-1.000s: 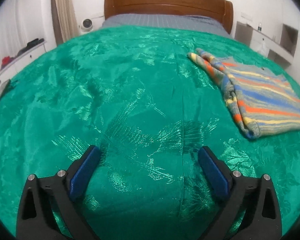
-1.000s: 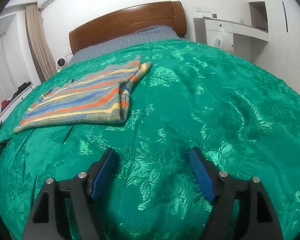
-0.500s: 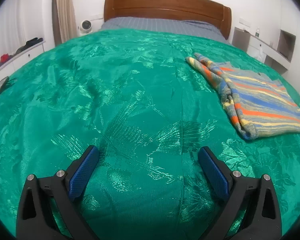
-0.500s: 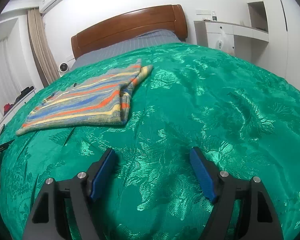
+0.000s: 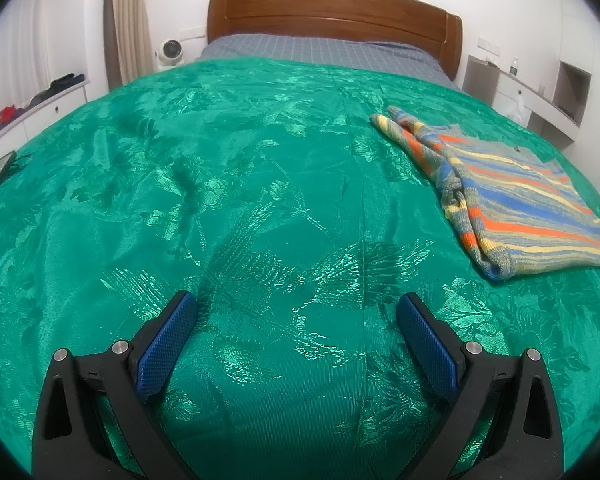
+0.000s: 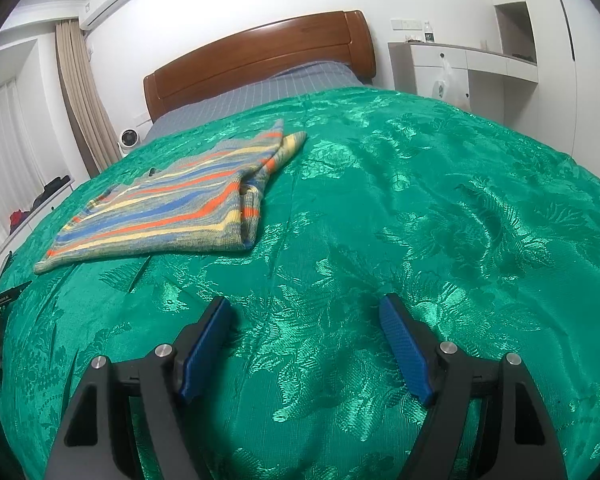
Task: Fold small clothes
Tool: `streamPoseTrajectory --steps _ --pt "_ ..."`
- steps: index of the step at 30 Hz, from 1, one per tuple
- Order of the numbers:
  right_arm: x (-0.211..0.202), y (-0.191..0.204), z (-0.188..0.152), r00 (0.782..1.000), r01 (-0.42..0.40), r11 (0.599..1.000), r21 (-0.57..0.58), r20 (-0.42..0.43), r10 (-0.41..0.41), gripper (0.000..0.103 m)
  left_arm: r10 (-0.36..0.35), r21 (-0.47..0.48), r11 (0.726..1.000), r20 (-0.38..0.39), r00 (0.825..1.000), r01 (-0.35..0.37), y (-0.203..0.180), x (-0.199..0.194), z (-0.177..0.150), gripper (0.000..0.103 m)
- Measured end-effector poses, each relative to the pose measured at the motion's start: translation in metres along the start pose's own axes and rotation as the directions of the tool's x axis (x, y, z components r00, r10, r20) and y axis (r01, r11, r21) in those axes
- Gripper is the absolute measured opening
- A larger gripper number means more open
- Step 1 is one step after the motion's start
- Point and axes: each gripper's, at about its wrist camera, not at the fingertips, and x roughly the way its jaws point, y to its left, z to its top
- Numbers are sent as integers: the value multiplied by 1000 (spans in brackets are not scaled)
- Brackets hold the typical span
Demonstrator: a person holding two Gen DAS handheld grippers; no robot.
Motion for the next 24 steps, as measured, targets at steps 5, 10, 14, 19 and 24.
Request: streamPoseTrajectory --steps 5,10,14,19,24 --pt "0 0 0 1000 0 1000 0 0 0 76 0 0 1000 0 1000 0 0 0 0 100" --pt "0 0 0 1000 0 1000 0 -1 0 76 -2 -1 1000 0 1000 2 1 0 0 100" --pt "1 0 0 1000 4 1000 -2 -2 -4 77 -2 -2 1000 0 1000 2 0 0 0 100" --pt "1 0 0 1000 4 1000 -3 -4 -4 77 -3 -2 1000 0 1000 3 0 0 0 100" --pt "3 1 0 1000 12 1000 -9 -12 -12 77 -1 -1 1000 -1 1000 1 0 0 0 100"
